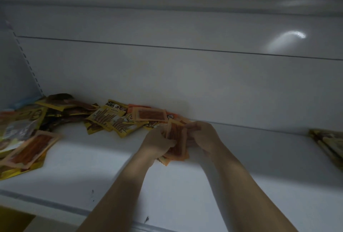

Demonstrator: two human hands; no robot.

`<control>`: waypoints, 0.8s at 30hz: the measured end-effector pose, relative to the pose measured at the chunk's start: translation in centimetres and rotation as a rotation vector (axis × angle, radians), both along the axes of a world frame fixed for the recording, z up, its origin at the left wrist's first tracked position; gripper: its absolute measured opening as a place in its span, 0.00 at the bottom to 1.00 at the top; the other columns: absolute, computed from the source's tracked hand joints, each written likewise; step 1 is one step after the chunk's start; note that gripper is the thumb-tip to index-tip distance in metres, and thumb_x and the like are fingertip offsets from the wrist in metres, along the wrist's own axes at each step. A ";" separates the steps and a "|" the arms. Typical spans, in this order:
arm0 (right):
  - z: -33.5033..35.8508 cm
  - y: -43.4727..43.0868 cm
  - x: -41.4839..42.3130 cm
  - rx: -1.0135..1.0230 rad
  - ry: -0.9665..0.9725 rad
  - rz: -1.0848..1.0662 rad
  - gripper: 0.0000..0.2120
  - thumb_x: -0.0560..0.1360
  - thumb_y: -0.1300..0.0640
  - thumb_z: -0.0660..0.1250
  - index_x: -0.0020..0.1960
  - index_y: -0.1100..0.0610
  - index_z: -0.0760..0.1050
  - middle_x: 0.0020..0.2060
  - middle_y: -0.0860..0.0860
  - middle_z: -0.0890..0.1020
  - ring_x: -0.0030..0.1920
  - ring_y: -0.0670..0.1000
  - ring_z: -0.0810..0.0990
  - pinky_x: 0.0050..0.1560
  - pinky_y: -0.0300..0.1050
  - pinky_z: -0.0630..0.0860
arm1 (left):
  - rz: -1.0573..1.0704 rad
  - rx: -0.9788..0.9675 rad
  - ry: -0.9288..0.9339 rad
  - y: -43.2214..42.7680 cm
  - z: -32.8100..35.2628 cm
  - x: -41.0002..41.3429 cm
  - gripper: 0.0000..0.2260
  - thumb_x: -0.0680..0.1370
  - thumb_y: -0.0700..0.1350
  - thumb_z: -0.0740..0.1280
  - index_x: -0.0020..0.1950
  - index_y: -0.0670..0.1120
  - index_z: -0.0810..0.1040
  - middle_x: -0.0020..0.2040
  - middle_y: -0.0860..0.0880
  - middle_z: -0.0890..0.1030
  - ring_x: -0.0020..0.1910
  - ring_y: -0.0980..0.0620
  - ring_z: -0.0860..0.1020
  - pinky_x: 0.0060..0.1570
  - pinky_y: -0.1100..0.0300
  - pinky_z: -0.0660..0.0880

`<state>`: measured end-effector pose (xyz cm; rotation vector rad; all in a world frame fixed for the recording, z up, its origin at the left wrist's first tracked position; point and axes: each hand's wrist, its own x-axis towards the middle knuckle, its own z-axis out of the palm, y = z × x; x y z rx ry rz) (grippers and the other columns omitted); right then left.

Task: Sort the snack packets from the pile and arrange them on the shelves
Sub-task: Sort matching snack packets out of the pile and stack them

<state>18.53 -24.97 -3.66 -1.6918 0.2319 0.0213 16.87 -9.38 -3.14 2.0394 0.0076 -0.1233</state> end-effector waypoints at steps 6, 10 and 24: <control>0.1 0.6 -0.4 0.147 0.066 0.085 0.14 0.73 0.78 0.58 0.50 0.66 0.77 0.42 0.62 0.84 0.37 0.56 0.85 0.38 0.51 0.84 | 0.121 -0.153 -0.014 -0.3 0.3 -0.1 0.09 0.72 0.34 0.69 0.50 0.42 0.78 0.47 0.43 0.82 0.48 0.43 0.81 0.46 0.49 0.79; -0.4 1.3 -0.2 0.124 0.016 -0.040 0.12 0.73 0.76 0.59 0.48 0.65 0.77 0.44 0.64 0.83 0.38 0.59 0.85 0.37 0.56 0.83 | 0.120 -0.215 0.026 -0.4 0.1 0.0 0.12 0.72 0.33 0.70 0.54 0.41 0.79 0.49 0.42 0.82 0.50 0.42 0.81 0.52 0.44 0.78; 0.5 -0.1 0.0 -0.012 -0.129 -0.253 0.10 0.73 0.71 0.62 0.42 0.58 0.76 0.33 0.52 0.78 0.32 0.50 0.77 0.28 0.35 0.73 | 0.077 -0.394 -0.069 -1.3 0.5 0.0 0.13 0.73 0.27 0.68 0.53 0.41 0.74 0.46 0.44 0.81 0.46 0.45 0.80 0.47 0.49 0.79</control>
